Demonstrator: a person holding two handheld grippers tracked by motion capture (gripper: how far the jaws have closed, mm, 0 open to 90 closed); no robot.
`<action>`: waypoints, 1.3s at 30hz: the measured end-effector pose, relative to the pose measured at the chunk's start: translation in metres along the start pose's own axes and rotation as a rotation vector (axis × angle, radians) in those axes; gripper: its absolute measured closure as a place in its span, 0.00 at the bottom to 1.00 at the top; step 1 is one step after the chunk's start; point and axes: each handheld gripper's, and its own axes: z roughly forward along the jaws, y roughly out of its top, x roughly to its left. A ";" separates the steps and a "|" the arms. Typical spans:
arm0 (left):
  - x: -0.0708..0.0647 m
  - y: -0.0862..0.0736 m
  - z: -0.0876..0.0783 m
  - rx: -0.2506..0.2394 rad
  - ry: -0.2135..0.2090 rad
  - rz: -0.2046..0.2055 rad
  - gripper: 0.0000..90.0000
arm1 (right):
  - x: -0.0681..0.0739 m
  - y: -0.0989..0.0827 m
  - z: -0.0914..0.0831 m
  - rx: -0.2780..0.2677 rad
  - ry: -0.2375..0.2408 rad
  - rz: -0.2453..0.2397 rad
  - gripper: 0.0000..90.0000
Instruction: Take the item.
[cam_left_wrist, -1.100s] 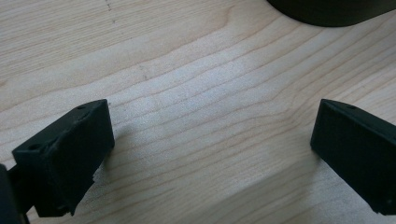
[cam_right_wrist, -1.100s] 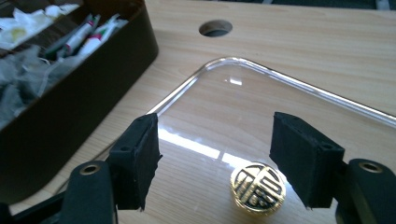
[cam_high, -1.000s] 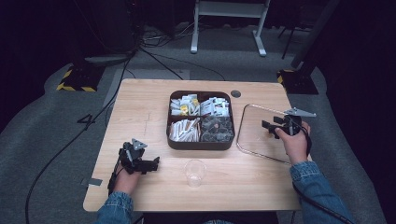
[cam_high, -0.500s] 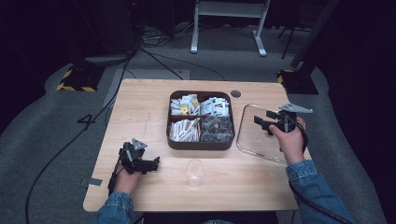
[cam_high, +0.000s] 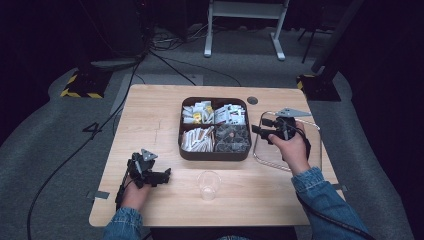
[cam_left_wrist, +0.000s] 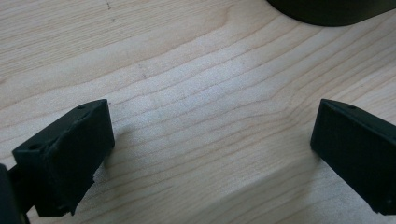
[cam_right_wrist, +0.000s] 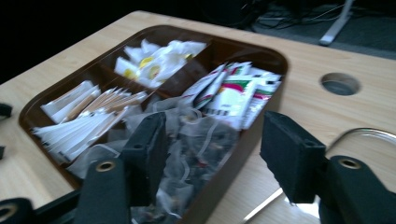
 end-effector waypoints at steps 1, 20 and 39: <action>0.000 0.000 0.000 -0.001 0.000 0.000 0.00 | 0.004 0.000 0.004 0.014 0.011 -0.014 0.50; 0.000 0.000 0.000 0.000 0.000 0.002 0.00 | 0.037 -0.002 0.056 0.106 0.060 -0.103 0.60; 0.000 0.000 0.000 0.001 -0.002 0.004 0.00 | 0.048 -0.014 0.093 0.248 0.047 -0.191 0.67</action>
